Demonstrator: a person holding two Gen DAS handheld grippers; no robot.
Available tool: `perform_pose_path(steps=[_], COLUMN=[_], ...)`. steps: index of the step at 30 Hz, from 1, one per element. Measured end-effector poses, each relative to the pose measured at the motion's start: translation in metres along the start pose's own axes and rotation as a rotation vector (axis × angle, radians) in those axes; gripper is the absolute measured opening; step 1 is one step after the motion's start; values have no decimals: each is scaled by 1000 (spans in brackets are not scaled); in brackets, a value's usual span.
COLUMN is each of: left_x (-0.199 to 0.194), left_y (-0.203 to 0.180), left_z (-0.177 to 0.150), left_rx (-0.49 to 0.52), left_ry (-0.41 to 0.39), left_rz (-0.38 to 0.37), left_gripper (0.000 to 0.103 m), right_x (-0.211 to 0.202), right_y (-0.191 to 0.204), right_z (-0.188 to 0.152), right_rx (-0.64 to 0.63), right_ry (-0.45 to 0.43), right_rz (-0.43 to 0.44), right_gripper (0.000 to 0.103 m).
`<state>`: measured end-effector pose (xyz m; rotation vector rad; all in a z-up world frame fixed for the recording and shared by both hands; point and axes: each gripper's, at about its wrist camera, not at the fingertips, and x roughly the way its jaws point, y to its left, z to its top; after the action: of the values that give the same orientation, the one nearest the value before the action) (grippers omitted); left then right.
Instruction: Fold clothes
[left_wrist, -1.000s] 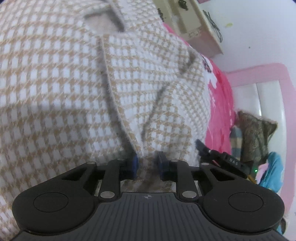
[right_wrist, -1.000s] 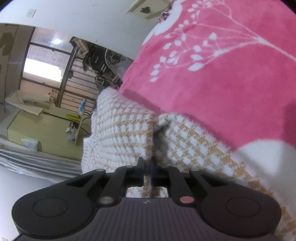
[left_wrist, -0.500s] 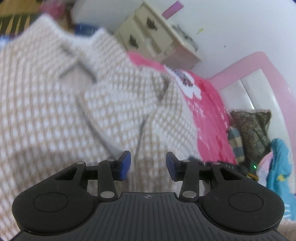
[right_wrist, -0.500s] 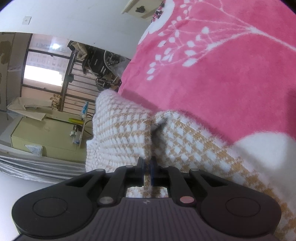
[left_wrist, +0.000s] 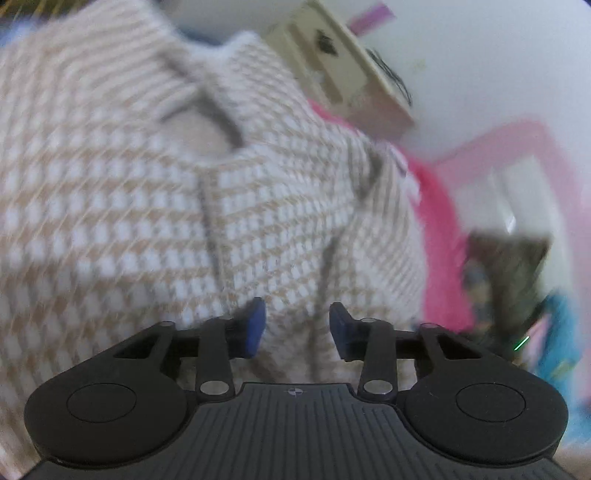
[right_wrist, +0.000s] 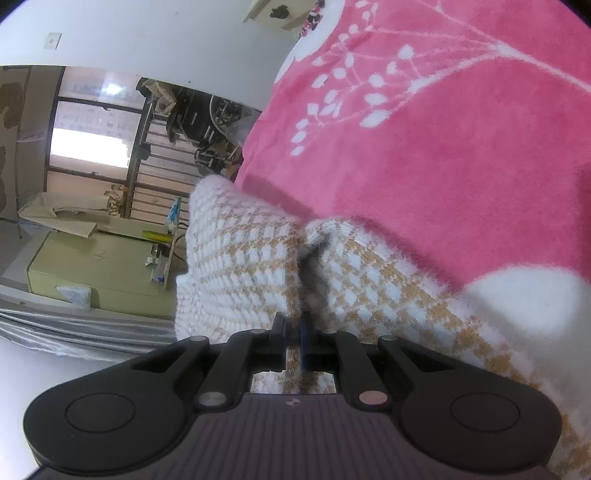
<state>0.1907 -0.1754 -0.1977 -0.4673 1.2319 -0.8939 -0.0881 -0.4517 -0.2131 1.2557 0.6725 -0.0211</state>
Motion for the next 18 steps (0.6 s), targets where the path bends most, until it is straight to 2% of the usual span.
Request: perform_pose_path(steps=[1, 3, 5, 8, 11, 12, 15, 18], left_x=[-3, -5, -5, 11, 28, 24, 18, 15], left_y=[-1, -12, -20, -29, -27, -27, -23, -23], left_z=[3, 8, 9, 11, 2, -1, -8, -18], left_rx=[-8, 44, 53, 94, 139, 148, 118, 105], left_ry=[-3, -21, -36, 27, 112, 109, 184, 218], left_rz=[-11, -13, -50, -41, 49, 37, -9, -31], left_gripper=[46, 47, 47, 46, 42, 43, 43, 43], right_x=[0, 1, 1, 1, 2, 2, 2, 2], right_y=[-1, -2, -2, -3, -4, -4, -5, -6], right_z=[1, 1, 1, 1, 1, 1, 1, 1], right_rx=[1, 8, 8, 8, 9, 10, 15, 19], right_ry=[5, 11, 12, 13, 13, 13, 15, 16], right_rz=[3, 7, 8, 13, 18, 20, 26, 28], right_gripper=[7, 7, 7, 7, 7, 7, 7, 7])
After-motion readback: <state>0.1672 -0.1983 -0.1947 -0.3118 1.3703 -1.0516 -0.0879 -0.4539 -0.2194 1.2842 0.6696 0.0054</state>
